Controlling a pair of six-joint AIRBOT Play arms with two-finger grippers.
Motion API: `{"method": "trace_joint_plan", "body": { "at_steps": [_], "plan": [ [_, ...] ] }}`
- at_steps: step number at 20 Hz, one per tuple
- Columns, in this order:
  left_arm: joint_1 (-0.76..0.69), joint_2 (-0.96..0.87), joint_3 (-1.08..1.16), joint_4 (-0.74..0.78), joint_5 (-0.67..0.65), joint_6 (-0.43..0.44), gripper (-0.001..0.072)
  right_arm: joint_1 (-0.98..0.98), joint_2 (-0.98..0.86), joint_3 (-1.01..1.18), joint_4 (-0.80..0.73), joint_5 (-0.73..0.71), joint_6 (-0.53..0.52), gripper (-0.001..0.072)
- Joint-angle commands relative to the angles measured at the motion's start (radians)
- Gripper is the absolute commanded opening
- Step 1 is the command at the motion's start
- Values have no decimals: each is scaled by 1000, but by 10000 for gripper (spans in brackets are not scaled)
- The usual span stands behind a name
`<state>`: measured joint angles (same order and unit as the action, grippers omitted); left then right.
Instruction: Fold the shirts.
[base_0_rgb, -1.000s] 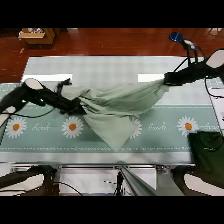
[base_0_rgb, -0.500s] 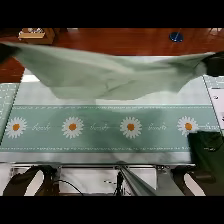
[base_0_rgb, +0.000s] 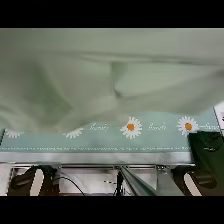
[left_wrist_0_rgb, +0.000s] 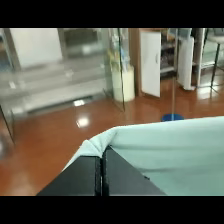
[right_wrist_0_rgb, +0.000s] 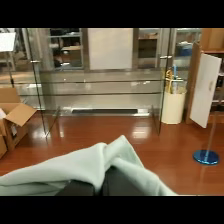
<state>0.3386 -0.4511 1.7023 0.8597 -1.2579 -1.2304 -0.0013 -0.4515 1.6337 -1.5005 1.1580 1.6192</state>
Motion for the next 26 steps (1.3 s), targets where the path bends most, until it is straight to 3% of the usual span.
{"method": "trace_joint_plan", "body": {
  "at_steps": [1,4,6,8,11,13,17,22,26],
  "plan": [
    [5,19,132,87,-185,-87,26,0,16,121,-85,349,31,24],
    [5,14,166,173,-452,-152,26,0,-18,119,-132,704,3,24],
    [5,-13,148,213,-583,-167,26,0,-52,80,-65,698,-5,23],
    [-2,-41,69,219,-584,-171,26,0,-123,-13,-7,698,-12,23],
    [-2,-109,-181,230,-565,-170,26,0,-275,-232,21,680,-113,23],
    [-2,-184,-378,229,-487,-169,26,0,-432,-337,6,592,-172,24],
    [-67,-411,-680,208,-218,-89,26,0,-756,-353,33,392,-175,24],
    [-191,-687,-689,187,147,-60,26,0,-946,-353,121,48,-171,24],
    [-243,-754,-686,187,497,-60,27,0,-954,-353,137,-355,-66,24]
  ]
}}
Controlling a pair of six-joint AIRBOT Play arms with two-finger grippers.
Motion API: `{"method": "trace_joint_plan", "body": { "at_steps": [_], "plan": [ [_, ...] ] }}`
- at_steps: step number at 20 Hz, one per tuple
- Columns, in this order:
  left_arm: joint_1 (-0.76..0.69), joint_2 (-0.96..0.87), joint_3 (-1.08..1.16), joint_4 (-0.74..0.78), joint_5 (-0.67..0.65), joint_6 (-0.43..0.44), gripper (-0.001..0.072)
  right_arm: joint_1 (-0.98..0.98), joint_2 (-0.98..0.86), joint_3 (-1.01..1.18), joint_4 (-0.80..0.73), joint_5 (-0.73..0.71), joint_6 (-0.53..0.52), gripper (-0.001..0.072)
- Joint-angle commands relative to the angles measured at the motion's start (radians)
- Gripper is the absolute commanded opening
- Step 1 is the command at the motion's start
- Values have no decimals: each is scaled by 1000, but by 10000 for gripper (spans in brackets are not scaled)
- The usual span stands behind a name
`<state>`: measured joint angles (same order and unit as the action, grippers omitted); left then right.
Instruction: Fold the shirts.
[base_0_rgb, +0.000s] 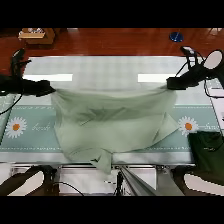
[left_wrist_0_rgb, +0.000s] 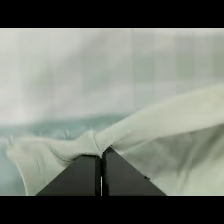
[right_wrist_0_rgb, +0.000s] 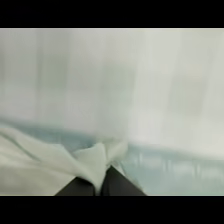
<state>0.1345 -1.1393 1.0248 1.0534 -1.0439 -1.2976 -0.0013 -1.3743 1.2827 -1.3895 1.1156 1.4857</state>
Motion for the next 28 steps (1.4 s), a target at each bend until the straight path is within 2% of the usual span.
{"method": "trace_joint_plan", "body": {
  "at_steps": [1,2,4,8,9,11,12,14,16,18,21,22,23,28],
  "plan": [
    [-48,-77,-9,-6,361,6,27,0,-35,-2,31,-398,101,24],
    [-58,-88,-9,-6,413,6,27,0,-44,-2,35,-452,129,24],
    [-73,-123,-9,-6,442,7,27,0,-71,-2,53,-463,134,24],
    [-74,-209,-9,-6,316,3,42,0,-130,-2,52,-364,132,41],
    [-72,-215,-9,-6,278,3,127,0,-132,-2,50,-348,117,142],
    [-43,-206,15,7,156,3,451,-16,-100,4,27,-311,48,402],
    [-11,-201,44,38,30,3,475,-30,-71,17,-13,-260,11,447],
    [60,-187,40,97,-216,-49,475,-66,0,33,-198,-87,-5,449],
    [117,-152,-40,74,-340,-61,475,-116,33,27,-375,61,-21,449],
    [133,-78,-185,12,-333,-61,475,-210,48,-12,-277,62,-13,448],
    [133,-11,-379,-85,-310,-58,601,-319,47,-82,-73,69,-93,452],
    [133,-11,-421,-120,-299,-58,601,-341,47,-103,-32,76,-117,461],
    [127,-14,-451,-159,-286,-57,602,-359,47,-121,-1,82,-135,504],
    [-5,-57,-491,-217,-140,-73,601,-371,47,-173,50,78,-156,503]
  ]
}}
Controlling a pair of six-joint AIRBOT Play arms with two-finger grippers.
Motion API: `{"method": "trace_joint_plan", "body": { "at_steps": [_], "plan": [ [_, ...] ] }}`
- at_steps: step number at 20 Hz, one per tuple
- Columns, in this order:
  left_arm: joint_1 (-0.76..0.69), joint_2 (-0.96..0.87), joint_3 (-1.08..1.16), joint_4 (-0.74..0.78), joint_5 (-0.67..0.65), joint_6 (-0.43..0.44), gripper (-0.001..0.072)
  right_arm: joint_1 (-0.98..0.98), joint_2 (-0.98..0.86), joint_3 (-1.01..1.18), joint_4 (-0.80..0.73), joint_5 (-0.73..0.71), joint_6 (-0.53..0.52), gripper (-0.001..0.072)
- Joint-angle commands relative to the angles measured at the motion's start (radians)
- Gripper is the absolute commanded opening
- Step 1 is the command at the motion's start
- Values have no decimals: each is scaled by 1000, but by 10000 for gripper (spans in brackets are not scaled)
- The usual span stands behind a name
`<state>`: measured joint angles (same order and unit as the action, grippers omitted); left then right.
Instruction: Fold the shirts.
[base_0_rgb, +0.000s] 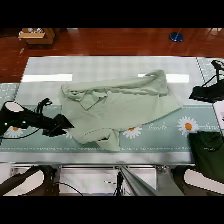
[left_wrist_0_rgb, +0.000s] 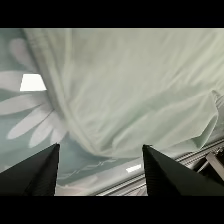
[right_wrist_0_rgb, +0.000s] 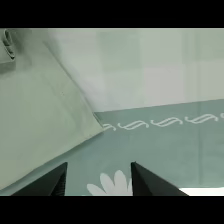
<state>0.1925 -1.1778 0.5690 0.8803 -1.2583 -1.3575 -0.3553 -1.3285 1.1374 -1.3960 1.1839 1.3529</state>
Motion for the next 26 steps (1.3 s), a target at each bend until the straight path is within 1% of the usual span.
{"method": "trace_joint_plan", "body": {
  "at_steps": [1,4,7,8,9,10,11,12,14,18,20,26],
  "plan": [
    [-92,-41,-35,-43,93,-22,601,-17,2,-28,63,11,-23,503],
    [-151,-139,-33,-55,106,-28,601,-17,2,-28,63,17,-23,503],
    [-166,-214,-32,-95,132,-27,591,-17,2,-28,63,23,-23,504],
    [-167,-229,-31,-117,163,-27,484,-17,2,-28,63,24,-23,504],
    [-167,-236,-26,-140,183,-27,281,-17,2,-28,63,29,-23,511],
    [-167,-238,-16,-156,191,-18,154,-17,2,-28,63,35,-23,513],
    [-167,-237,-3,-158,187,1,73,-17,2,-28,53,40,-23,564],
    [-166,-237,14,-156,172,24,28,-18,2,-28,35,42,-23,569],
    [-166,-233,41,-156,143,46,27,-56,-4,-29,57,40,-23,569],
    [-166,-219,85,-156,106,64,27,-218,-29,-85,290,40,-33,569],
    [-166,-214,106,-157,97,72,28,-266,-40,-140,383,17,-59,569],
    [-166,-213,140,-159,86,75,28,-270,-111,-272,606,-109,-84,558]
  ]
}}
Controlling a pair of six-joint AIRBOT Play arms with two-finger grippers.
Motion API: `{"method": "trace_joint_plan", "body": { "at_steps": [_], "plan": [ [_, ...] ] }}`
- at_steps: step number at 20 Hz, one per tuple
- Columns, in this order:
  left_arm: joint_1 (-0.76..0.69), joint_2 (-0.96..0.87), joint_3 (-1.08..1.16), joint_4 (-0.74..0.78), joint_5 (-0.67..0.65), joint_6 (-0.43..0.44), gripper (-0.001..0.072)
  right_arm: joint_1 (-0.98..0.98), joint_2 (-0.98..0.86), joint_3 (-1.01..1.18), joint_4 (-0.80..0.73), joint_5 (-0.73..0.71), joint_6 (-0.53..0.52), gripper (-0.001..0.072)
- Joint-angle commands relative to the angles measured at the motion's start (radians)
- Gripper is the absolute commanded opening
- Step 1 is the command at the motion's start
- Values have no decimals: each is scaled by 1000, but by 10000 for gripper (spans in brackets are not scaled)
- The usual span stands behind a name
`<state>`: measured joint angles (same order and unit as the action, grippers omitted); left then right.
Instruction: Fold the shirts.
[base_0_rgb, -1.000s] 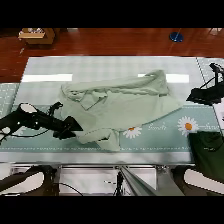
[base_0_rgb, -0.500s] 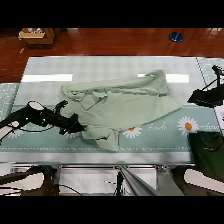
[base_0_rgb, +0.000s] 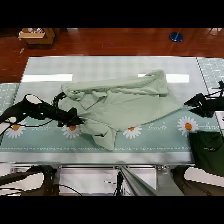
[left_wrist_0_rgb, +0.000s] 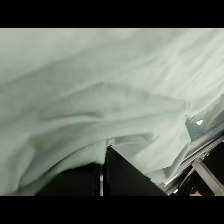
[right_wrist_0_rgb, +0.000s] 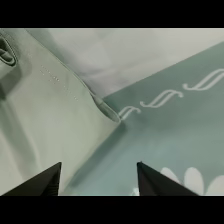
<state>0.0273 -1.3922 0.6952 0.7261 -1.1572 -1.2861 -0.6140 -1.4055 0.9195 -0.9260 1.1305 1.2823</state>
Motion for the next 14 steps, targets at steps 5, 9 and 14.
{"method": "trace_joint_plan", "body": {
  "at_steps": [5,9,14],
  "plan": [
    [-1,2,16,-6,-26,11,28,55,-99,-82,177,-169,-1,532],
    [0,6,66,-13,-67,23,27,183,-110,-74,282,-317,12,68],
    [48,186,286,-12,-78,71,25,175,17,80,404,-101,-215,24]
  ]
}}
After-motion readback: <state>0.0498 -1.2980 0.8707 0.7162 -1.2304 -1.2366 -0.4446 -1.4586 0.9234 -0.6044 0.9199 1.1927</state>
